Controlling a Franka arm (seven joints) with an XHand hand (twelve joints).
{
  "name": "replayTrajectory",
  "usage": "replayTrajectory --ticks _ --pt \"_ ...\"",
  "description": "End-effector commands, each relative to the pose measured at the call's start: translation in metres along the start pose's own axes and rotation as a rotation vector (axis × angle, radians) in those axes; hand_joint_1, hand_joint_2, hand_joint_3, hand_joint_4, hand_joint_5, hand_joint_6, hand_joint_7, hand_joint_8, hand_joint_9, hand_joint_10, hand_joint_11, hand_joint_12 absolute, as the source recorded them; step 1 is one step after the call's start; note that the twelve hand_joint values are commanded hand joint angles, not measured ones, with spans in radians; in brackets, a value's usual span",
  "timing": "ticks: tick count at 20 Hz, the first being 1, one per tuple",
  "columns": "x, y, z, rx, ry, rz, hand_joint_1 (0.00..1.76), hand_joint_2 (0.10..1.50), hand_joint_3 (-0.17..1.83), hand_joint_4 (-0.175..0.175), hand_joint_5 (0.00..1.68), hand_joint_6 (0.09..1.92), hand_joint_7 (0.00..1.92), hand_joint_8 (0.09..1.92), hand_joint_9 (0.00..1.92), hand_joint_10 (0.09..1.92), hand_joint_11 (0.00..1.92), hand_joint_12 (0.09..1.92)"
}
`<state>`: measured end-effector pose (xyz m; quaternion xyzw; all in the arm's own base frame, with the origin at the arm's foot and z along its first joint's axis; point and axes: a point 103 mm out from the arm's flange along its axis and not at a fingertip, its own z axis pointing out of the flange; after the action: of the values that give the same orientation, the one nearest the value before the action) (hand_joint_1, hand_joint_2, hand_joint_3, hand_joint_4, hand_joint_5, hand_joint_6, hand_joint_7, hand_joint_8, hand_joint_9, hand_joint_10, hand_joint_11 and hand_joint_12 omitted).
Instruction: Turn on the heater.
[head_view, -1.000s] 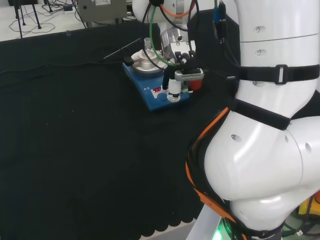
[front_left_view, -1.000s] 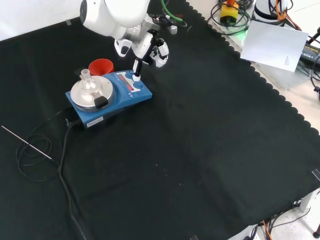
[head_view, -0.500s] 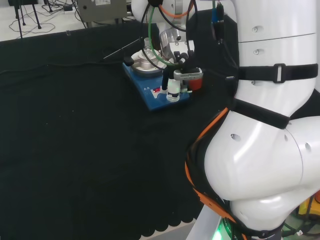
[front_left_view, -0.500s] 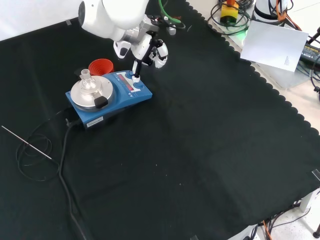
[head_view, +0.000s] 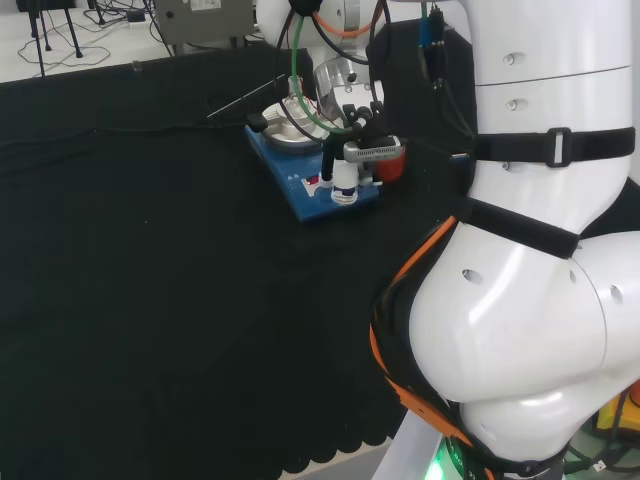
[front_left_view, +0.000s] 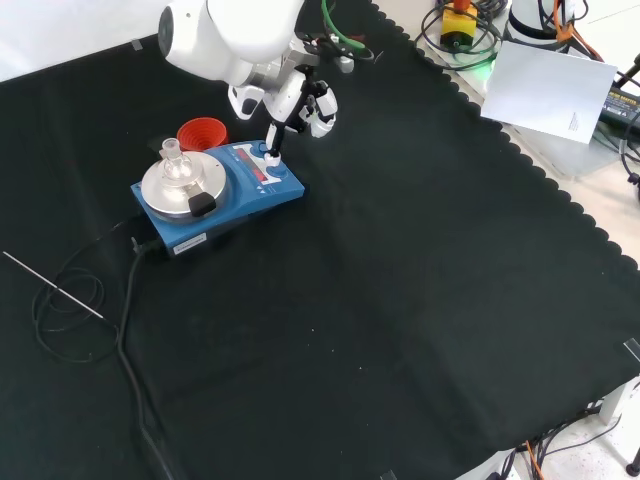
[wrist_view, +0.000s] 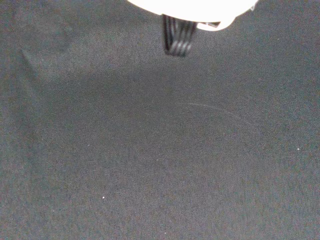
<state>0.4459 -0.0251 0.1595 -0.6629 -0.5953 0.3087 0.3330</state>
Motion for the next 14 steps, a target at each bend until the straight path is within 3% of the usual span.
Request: replayTrajectory --ticks 1,14 --pt "-0.0010 -0.0002 0.0001 -0.001 0.001 0.002 1.40 0.68 1.05 -0.017 0.25 0.09 1.46 1.68 1.54 1.44 1.38 1.34" --pt "-0.0019 0.0038 0.0041 0.015 0.001 0.004 1.40 0.68 1.05 -0.018 0.25 0.09 1.46 1.69 1.54 1.44 1.38 1.34"
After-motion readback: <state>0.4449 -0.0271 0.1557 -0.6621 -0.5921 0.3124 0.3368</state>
